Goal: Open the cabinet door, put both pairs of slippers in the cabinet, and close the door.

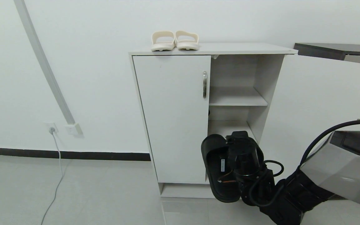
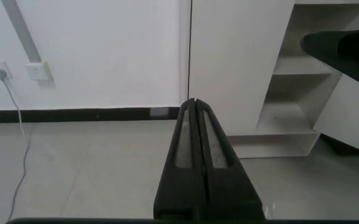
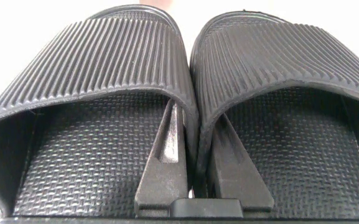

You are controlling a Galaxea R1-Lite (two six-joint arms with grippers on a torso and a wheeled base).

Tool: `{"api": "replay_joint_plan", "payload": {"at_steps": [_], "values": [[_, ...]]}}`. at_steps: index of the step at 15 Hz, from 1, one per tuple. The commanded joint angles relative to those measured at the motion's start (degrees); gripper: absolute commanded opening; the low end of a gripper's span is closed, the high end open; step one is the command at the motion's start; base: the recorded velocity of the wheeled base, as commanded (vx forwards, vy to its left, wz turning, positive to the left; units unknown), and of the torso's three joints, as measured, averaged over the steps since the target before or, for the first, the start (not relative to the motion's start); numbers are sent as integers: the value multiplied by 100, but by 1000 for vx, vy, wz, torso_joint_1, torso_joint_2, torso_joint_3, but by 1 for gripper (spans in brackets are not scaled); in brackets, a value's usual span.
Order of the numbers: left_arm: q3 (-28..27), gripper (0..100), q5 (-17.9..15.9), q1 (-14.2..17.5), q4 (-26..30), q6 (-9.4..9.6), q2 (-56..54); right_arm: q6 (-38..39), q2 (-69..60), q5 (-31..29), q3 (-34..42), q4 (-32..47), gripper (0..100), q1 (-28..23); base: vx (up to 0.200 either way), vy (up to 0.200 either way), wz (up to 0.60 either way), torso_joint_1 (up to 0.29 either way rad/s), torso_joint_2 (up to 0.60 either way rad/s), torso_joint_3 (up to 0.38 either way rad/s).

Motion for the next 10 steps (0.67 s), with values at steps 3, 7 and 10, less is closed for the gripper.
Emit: {"api": "replay_joint_plan", "payload": {"at_steps": [3,7,10], "values": [[1,0,1,1,9,-4,18,3,104,-97,-39,2,0,-8,0,-200,0,-2,4,5],[1,0,1,1,0,-4,18,12,157,-97,-48,-6,0,-34,0,-200,0,5,2,2],[1,0,1,1,0,-4,18,12,465,-97,-400,-6,0,-34,0,-67,0,2,-2,4]]}}
